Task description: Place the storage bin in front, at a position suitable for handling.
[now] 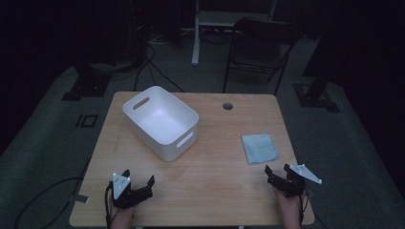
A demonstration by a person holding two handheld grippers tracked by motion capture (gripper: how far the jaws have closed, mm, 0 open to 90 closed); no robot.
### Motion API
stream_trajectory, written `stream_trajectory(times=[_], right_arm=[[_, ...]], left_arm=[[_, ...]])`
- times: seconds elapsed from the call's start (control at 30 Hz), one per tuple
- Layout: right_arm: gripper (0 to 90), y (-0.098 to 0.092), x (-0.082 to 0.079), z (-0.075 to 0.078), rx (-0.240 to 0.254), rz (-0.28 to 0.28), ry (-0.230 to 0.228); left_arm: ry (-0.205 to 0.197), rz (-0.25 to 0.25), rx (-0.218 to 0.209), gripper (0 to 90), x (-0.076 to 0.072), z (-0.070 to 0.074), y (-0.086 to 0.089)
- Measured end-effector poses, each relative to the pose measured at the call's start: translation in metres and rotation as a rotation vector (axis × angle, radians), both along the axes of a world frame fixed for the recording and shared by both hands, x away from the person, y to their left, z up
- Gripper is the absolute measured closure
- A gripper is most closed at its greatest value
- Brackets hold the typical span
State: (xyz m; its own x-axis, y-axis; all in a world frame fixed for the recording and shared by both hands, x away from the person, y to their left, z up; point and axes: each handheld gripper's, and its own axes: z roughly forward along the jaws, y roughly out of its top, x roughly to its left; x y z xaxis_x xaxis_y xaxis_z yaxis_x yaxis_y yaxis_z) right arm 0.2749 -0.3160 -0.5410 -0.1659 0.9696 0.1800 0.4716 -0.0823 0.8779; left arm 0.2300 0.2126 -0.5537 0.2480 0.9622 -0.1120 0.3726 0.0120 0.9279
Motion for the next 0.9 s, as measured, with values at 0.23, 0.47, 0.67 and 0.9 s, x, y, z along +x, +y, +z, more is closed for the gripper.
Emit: stream_trajectory(times=[0.23, 0.47, 0.67, 0.9], right_arm=[[14.6, -0.007, 0.002, -0.002, 0.016, -0.003, -0.008], [14.7, -0.007, 0.014, -0.002, 0.013, 0.012, 0.015], [14.6, 0.005, 0.019, 0.000, 0.016, 0.058, 0.019], [14.7, 0.020, 0.033, 0.005, 0.025, 0.082, 0.034]], left_arm=[[-0.019, 0.016, 0.013, 1.6, -0.001, 0.002, -0.002], [-0.011, 0.001, 0.034, 1.6, -0.003, -0.001, -0.001], [0.000, 0.021, 0.012, 1.6, -0.010, -0.001, 0.001], [0.000, 0.020, 0.025, 1.6, -0.010, -0.002, 0.000]])
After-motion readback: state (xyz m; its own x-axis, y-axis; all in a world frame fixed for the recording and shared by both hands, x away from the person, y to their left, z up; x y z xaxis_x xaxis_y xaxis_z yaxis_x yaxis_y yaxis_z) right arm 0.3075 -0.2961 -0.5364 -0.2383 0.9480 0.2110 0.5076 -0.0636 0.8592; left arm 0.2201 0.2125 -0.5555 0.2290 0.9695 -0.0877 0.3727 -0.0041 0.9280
